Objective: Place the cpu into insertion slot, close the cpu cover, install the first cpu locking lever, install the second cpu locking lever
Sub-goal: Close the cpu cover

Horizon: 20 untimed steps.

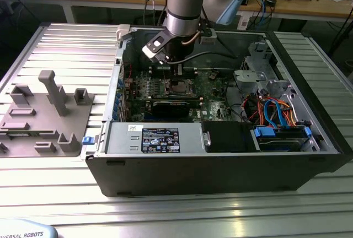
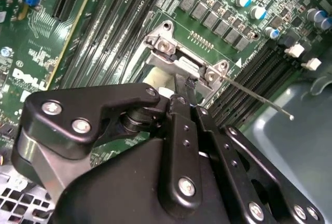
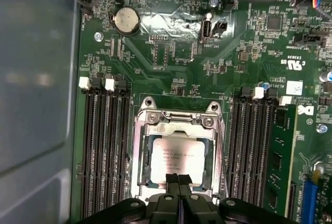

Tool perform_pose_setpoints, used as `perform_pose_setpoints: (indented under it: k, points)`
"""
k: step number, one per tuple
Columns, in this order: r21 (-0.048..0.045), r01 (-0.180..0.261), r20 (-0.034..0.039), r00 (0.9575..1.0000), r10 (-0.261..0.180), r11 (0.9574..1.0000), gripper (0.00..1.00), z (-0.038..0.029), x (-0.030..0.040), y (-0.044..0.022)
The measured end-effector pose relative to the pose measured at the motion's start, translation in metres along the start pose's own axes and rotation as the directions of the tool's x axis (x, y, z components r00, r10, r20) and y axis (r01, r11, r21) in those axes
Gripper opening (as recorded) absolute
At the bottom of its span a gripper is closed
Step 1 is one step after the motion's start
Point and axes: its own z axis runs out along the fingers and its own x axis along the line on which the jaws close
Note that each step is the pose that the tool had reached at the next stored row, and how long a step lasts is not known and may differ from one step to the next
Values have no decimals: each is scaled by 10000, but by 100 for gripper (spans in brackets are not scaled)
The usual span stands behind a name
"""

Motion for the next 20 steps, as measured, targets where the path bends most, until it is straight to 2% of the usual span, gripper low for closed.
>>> perform_pose_setpoints:
  k: [7, 12, 16, 20]
  points:
    - [0, 1, 0, 10000, -1, 10000, 11, 84, -1, -27]
    - [1, -1, 1, 10000, 1, 10000, 11, 92, -22, -26]
    - [-3, 0, -5, 10000, 0, 10000, 11, 89, -31, 5]
    - [-3, 2, -60, 10000, -2, 10000, 11, 55, -36, 69]
